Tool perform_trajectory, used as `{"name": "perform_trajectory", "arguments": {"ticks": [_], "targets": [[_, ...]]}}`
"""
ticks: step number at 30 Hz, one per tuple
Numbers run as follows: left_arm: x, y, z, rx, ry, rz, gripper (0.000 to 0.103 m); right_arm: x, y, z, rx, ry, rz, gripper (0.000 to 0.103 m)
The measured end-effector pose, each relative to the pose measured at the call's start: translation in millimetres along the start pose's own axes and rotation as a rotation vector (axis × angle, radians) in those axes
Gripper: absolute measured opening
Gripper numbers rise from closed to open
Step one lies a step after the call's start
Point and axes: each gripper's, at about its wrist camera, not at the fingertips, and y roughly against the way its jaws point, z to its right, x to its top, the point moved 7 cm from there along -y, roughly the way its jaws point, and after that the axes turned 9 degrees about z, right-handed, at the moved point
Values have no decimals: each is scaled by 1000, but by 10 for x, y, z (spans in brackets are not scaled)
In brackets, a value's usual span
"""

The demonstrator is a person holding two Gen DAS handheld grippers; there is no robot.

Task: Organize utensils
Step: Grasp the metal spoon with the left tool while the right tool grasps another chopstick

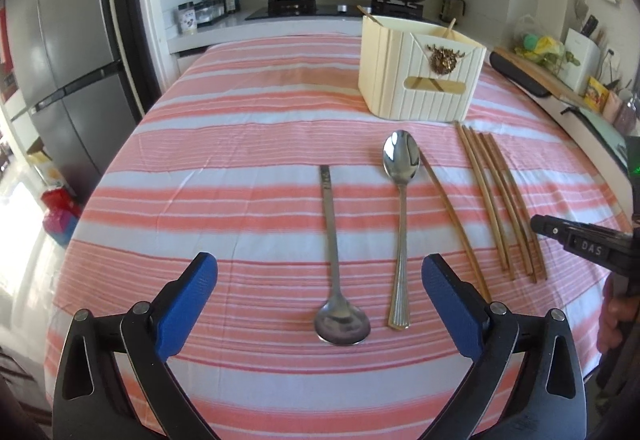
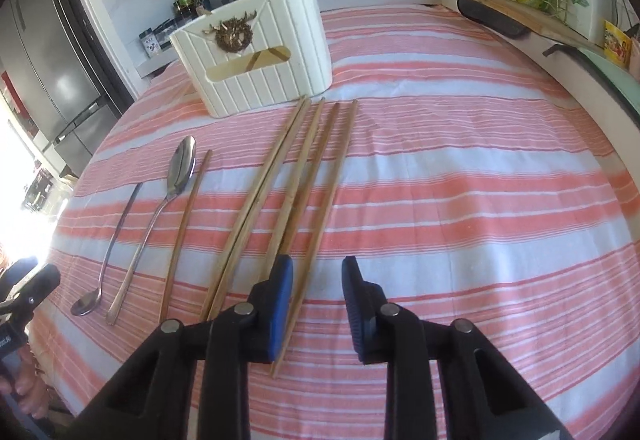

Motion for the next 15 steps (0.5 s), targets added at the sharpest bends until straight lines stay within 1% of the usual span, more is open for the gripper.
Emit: {"name": "perform_trajectory", "arguments": {"ticks": [1, 3, 5, 7, 9, 10, 13, 15], "targets": [[-1, 15, 7, 0, -3, 2, 102, -28, -56, -20, -5, 10, -20, 18], [2, 45, 27, -3, -29, 9, 102, -39, -70, -49, -41, 65, -11, 14], [0, 61, 25, 5, -46, 11, 102, -53, -48, -21, -79, 93, -9, 7], [-7, 44, 9, 5, -49, 0, 102, -80, 8, 76, -127, 99, -2, 4], [-14, 22, 1, -20, -30, -14, 102, -124, 111, 217, -183, 105, 4, 6], [-8, 11, 6, -42, -15, -18, 102, -163, 164, 280, -196, 100, 0, 6], [56, -53, 70, -102, 7, -35, 102, -246, 306, 396, -207, 107, -17, 6], [141, -140, 157, -118, -25, -50, 102, -278, 355, 426, -200, 126, -37, 11]]}}
